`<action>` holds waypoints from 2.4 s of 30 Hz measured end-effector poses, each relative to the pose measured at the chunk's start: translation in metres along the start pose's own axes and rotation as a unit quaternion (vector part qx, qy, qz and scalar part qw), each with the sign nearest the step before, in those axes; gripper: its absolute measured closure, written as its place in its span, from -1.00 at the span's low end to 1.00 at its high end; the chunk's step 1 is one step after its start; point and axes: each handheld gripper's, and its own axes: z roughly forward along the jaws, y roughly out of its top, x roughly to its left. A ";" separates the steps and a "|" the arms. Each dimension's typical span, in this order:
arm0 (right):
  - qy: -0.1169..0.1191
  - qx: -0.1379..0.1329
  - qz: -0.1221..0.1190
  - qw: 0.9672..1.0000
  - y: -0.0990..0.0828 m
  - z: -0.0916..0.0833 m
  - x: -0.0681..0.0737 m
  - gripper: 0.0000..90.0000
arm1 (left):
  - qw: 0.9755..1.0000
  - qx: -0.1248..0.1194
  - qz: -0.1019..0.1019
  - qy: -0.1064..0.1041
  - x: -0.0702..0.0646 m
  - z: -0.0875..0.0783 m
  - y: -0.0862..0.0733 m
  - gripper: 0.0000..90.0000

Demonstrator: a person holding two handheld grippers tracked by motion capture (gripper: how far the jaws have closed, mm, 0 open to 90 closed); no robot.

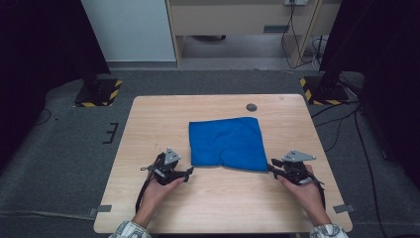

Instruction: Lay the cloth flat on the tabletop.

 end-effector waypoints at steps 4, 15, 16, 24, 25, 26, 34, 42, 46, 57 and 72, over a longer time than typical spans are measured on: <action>0.005 0.018 -0.003 1.000 -0.006 -0.001 0.001 0.42 | 1.000 0.006 0.008 -0.012 -0.001 0.005 0.000 -0.43; 0.014 0.053 -0.018 0.998 -0.007 0.009 0.008 0.42 | 1.000 0.023 0.008 -0.020 -0.005 0.012 -0.001 -0.31; 0.012 0.054 -0.019 0.998 -0.007 0.010 0.009 0.42 | 0.999 0.024 0.009 -0.021 -0.005 0.012 -0.001 -0.29; 0.008 0.064 -0.019 0.998 -0.009 0.011 0.007 0.43 | 0.999 0.026 0.007 -0.027 -0.006 0.016 -0.001 -0.28; 0.008 0.063 -0.017 0.998 -0.009 0.011 0.007 0.43 | 0.999 0.028 0.009 -0.028 -0.006 0.017 -0.002 -0.27; 0.010 0.063 -0.017 0.998 -0.009 0.012 0.007 0.45 | 0.999 0.030 0.010 -0.028 -0.006 0.017 -0.002 -0.27; 0.012 0.062 -0.024 0.998 -0.009 0.013 0.009 0.57 | 0.999 0.030 0.023 -0.033 -0.010 0.020 -0.001 -0.19; 0.016 0.062 -0.022 0.998 -0.008 0.014 0.010 0.50 | 0.999 0.015 0.019 -0.029 -0.012 0.025 0.001 0.11; 0.015 0.057 -0.026 0.998 -0.007 0.013 0.011 0.61 | 0.999 0.011 0.023 -0.022 -0.012 0.026 0.001 0.34; 0.021 0.044 -0.028 0.998 -0.005 0.012 0.011 0.91 | 1.000 0.006 0.014 -0.018 -0.009 0.027 0.002 0.76; 0.035 0.044 -0.036 0.998 -0.006 0.003 0.012 0.97 | 0.999 0.007 0.016 -0.038 -0.012 0.020 0.003 0.91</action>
